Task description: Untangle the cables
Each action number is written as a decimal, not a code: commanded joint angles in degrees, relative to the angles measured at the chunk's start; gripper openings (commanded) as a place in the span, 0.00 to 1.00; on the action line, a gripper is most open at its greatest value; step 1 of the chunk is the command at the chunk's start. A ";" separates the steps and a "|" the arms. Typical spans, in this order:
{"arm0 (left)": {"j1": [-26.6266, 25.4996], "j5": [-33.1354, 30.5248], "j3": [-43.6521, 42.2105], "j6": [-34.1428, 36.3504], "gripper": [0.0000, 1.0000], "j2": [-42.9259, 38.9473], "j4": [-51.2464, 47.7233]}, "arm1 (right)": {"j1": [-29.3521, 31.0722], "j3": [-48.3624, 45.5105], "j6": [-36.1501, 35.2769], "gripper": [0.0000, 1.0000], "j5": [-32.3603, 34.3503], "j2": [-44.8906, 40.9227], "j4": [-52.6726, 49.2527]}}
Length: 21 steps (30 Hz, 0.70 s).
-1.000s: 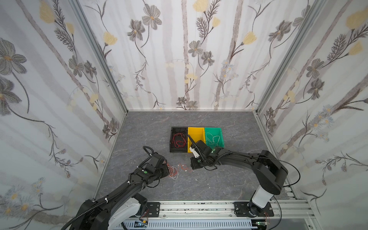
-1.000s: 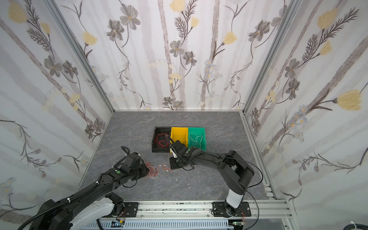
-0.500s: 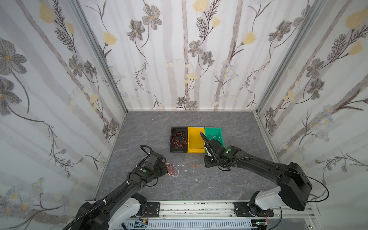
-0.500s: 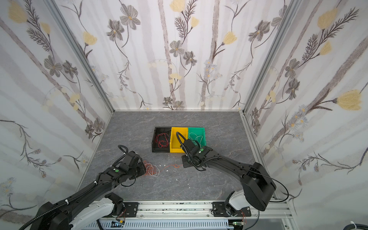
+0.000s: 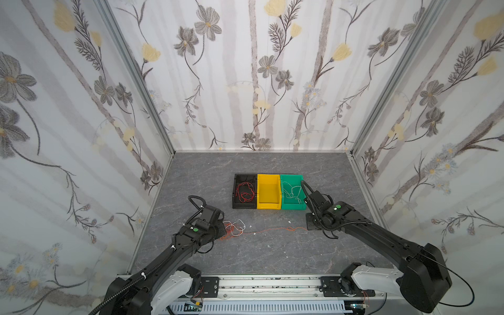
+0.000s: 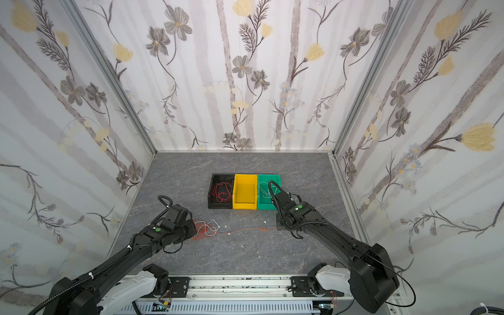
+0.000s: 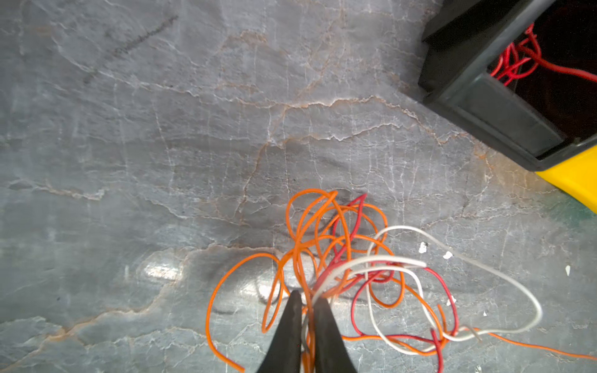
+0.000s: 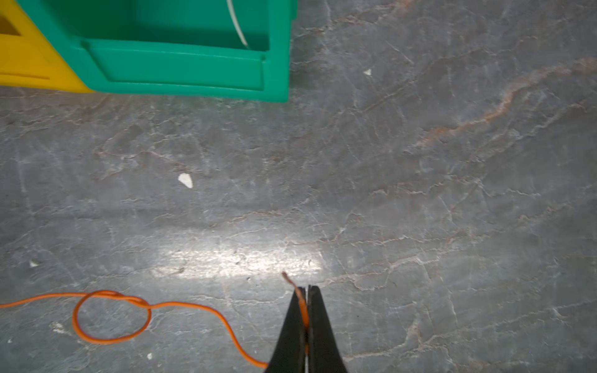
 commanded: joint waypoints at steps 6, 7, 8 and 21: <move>0.21 1.67 0.22 -0.25 0.18 0.99 1.66 | 0.06 -1.86 -0.40 0.00 -6.61 -1.21 3.17; 0.17 2.00 0.24 -0.24 0.19 1.24 1.89 | 0.24 -2.46 -0.27 0.00 -7.87 -0.99 4.21; 0.17 2.32 0.17 -0.25 0.19 1.34 2.16 | 0.58 -2.76 0.01 0.00 -8.66 -0.59 4.79; -0.01 7.58 4.86 4.10 0.56 1.63 0.08 | 6.62 0.53 -2.84 0.24 -9.20 3.22 5.40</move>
